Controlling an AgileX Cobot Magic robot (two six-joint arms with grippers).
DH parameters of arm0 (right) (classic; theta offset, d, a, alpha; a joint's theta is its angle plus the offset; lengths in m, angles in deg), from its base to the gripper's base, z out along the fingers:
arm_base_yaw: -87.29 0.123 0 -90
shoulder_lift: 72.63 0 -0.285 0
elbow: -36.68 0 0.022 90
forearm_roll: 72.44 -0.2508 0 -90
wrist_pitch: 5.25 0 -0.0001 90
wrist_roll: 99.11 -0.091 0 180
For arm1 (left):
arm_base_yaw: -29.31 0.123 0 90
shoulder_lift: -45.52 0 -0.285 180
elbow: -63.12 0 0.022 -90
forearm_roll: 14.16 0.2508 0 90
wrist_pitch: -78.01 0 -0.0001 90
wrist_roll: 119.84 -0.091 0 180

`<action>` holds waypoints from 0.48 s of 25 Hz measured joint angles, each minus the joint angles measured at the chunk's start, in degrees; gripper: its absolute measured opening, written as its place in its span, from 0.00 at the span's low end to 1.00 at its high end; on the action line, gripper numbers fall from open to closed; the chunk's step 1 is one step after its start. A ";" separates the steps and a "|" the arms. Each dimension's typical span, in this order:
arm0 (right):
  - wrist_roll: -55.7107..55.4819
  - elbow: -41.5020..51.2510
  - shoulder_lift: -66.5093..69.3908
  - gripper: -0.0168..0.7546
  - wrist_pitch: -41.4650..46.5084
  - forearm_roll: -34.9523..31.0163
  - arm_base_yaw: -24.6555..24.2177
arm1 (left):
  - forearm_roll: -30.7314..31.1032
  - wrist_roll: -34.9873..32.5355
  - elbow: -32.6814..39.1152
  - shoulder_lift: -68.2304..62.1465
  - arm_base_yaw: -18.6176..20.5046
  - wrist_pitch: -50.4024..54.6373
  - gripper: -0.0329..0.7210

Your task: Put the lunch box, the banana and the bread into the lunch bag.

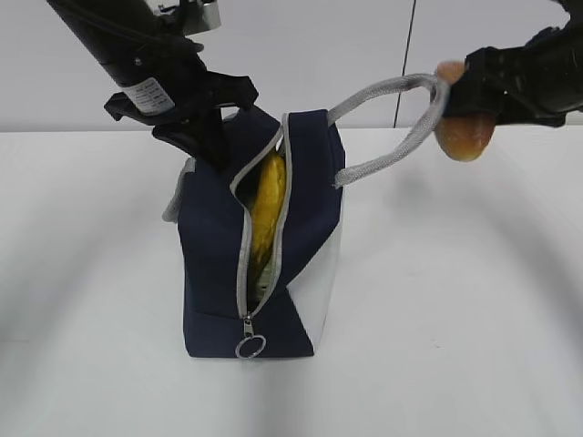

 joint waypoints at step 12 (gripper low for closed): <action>0.00 -8.72 -1.78 0.62 5.74 -2.86 0.00 | 0.00 0.00 0.00 0.00 0.00 0.00 0.04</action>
